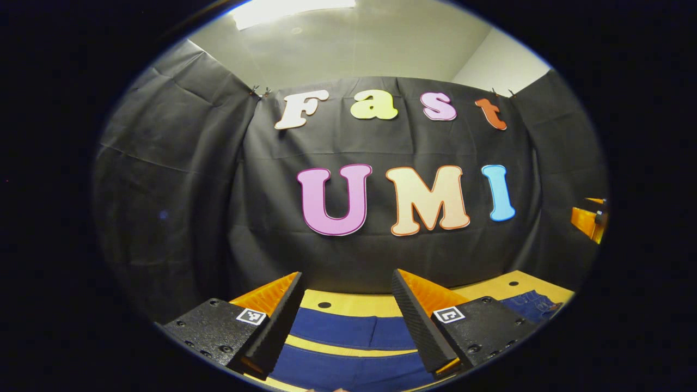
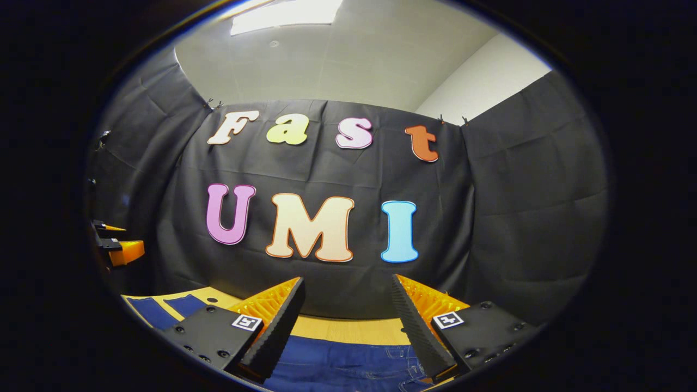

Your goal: Grasp the waist and the cuffs of the jeans and fold them to make the two legs overlap; first hold the waist and fold one-third of the jeans toward the cuffs, then hold the cuffs and fold the remaining one-third in the same direction to finish folding.

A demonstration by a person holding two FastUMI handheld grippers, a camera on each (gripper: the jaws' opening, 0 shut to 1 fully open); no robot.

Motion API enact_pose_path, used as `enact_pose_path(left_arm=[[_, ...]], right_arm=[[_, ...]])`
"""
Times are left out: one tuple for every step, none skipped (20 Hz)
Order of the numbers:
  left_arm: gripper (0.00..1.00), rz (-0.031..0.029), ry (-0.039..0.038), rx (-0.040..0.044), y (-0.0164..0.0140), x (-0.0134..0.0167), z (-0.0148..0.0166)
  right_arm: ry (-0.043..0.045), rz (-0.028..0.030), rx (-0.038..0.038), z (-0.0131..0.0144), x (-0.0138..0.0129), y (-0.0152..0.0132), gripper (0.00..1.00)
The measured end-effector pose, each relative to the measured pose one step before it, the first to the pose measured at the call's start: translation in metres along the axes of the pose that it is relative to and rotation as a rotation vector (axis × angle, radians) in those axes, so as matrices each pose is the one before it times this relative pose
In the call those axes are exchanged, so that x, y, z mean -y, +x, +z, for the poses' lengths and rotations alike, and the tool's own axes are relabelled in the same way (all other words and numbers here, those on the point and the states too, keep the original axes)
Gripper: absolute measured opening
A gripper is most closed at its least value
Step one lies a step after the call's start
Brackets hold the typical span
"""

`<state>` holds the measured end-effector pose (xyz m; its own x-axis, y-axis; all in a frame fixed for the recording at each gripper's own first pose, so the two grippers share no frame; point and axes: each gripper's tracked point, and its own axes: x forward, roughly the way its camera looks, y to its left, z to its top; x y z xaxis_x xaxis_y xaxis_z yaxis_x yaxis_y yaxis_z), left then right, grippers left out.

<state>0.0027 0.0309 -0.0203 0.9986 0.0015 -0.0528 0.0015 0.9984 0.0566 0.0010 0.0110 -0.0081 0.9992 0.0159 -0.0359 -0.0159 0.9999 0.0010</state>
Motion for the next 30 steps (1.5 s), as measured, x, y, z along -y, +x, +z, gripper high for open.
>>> enact_pose_path(left_arm=[[0.95,-0.02088,0.03492,-0.01208,-0.00016,-0.00159,-0.00496],[0.97,-0.01951,0.05124,-0.01844,-0.00044,-0.00340,-0.00616],[0.96,-0.01454,0.05775,-0.01903,-0.00080,-0.00604,-0.00673],[0.95,-0.02421,0.06023,-0.01816,-0.00097,-0.00518,-0.01142],[0.95,-0.01846,0.04648,-0.01410,-0.00234,-0.00361,-0.00818],[0.95,-0.03028,0.04966,-0.01854,-0.00173,-0.00071,-0.01070],[0.95,-0.02097,0.04668,-0.02439,-0.00026,-0.00180,-0.01195],[0.95,-0.02565,0.04061,-0.02931,-0.00310,-0.00073,-0.01589],[0.95,-0.02155,0.03567,-0.02782,-0.00171,-0.00060,-0.01420],[0.95,-0.02439,0.03103,-0.02905,-0.00141,0.00036,-0.01485],[0.95,-0.03394,0.02309,-0.02726,-0.00073,0.00359,-0.01483],[0.95,-0.03501,0.02946,-0.02844,0.00042,0.00493,-0.01609],[0.95,-0.03002,0.03984,-0.02534,0.00151,0.00286,-0.01422],[0.95,-0.02761,0.04849,-0.03033,0.00071,0.00305,-0.01705],[0.95,-0.02245,0.05465,-0.03120,0.00124,0.00275,-0.01612],[0.95,-0.03183,0.05146,-0.03081,0.00160,0.00477,-0.01647],[0.96,-0.02598,0.04557,-0.02647,0.00301,0.00521,-0.01424],[0.95,-0.02771,0.03318,-0.03363,0.00452,0.00509,-0.01617],[0.95,-0.02431,0.01720,-0.03610,0.00437,0.00660,-0.01674],[0.95,-0.02531,0.01320,-0.02743,0.00514,0.00710,-0.01292],[0.95,-0.01980,0.01238,-0.02594,0.00518,0.00362,-0.01015],[0.95,-0.02054,0.01466,-0.02246,0.00484,0.00395,-0.00945],[0.95,-0.02347,0.02500,-0.02547,0.00465,0.00493,-0.00794],[0.95,-0.01951,0.03943,-0.01654,0.00240,0.00788,-0.00981],[0.95,-0.01960,0.05182,-0.02422,0.00420,0.00604,-0.00816],[0.95,-0.02406,0.05248,-0.02212,0.00421,0.00585,-0.00939],[0.95,-0.02196,0.05113,-0.02229,0.00374,0.00532,-0.00814],[0.95,-0.02303,0.04158,-0.02325,0.00550,0.00600,-0.00681],[0.95,-0.02317,0.03264,-0.01778,0.00465,0.00421,-0.00476],[1.00,0.00033,0.03025,0.01054,0.00109,-0.00207,0.00065]], right_arm=[[-0.00404,0.00211,-0.00382,-0.00209,-0.00078,-0.00067,0.98],[-0.00072,0.00084,-0.00501,-0.00250,-0.00041,-0.00131,0.98],[0.00299,-0.00126,-0.00791,-0.00269,-0.00016,-0.00124,0.98],[0.00447,-0.00254,-0.01119,-0.00488,0.00025,-0.00367,0.98],[0.00137,-0.00378,-0.00970,-0.00433,-0.00043,-0.00245,0.98],[-0.00020,-0.00209,-0.01054,-0.00380,-0.00184,-0.00183,0.98],[-0.00344,-0.00200,-0.00930,-0.00522,-0.00258,-0.00016,0.98],[-0.00575,-0.00215,-0.00610,-0.00275,-0.00093,0.00065,0.99],[-0.00524,-0.00249,-0.00278,-0.00160,-0.00073,-0.00027,0.99],[-0.00464,-0.00420,-0.00477,-0.00230,-0.00075,-0.00043,0.99],[-0.00115,-0.00446,-0.00635,-0.00442,-0.00086,-0.00258,0.98],[-0.00068,-0.00174,-0.00923,-0.00423,-0.00227,-0.00278,0.98],[-0.00478,-0.00262,-0.00921,-0.00717,-0.00178,-0.01000,0.98],[-0.00949,-0.00341,-0.01067,-0.00587,-0.00069,-0.00549,0.98],[-0.01091,-0.00326,-0.01106,-0.00504,-0.00087,-0.00369,0.98],[-0.01005,-0.00048,-0.00985,-0.00371,-0.00132,-0.00240,0.99],[-0.00989,-0.00291,-0.00517,-0.00319,-0.00007,-0.00205,0.98],[-0.00979,-0.00627,-0.00427,-0.00181,0.00022,-0.00294,0.98],[-0.00769,-0.00989,-0.00405,-0.00090,0.00101,-0.00213,0.99],[-0.00491,-0.00701,-0.00419,-0.00168,0.00095,-0.00092,0.98],[-0.00692,-0.00686,-0.00509,-0.00290,-0.00064,-0.00136,0.99],[-0.00988,-0.00621,-0.00898,-0.00297,0.00036,-0.00162,0.99],[-0.00943,-0.00326,-0.00844,-0.00438,-0.00001,-0.00081,0.99],[-0.00956,-0.00137,-0.00880,-0.00278,-0.00095,-0.00117,0.99],[-0.00877,-0.00108,-0.00671,-0.00211,-0.00132,-0.00008,0.98],[-0.00955,-0.00025,-0.00613,-0.00093,-0.00131,-0.00048,0.98],[-0.01085,-0.00230,-0.00619,-0.00347,-0.00042,0.00015,0.99],[-0.01212,-0.00272,-0.00460,-0.00163,0.00032,-0.00030,0.99],[-0.01161,-0.00231,-0.00550,-0.00255,0.00026,0.00037,0.99],[-0.01009,-0.00301,-0.00554,-0.00129,0.00033,-0.00064,0.98]])
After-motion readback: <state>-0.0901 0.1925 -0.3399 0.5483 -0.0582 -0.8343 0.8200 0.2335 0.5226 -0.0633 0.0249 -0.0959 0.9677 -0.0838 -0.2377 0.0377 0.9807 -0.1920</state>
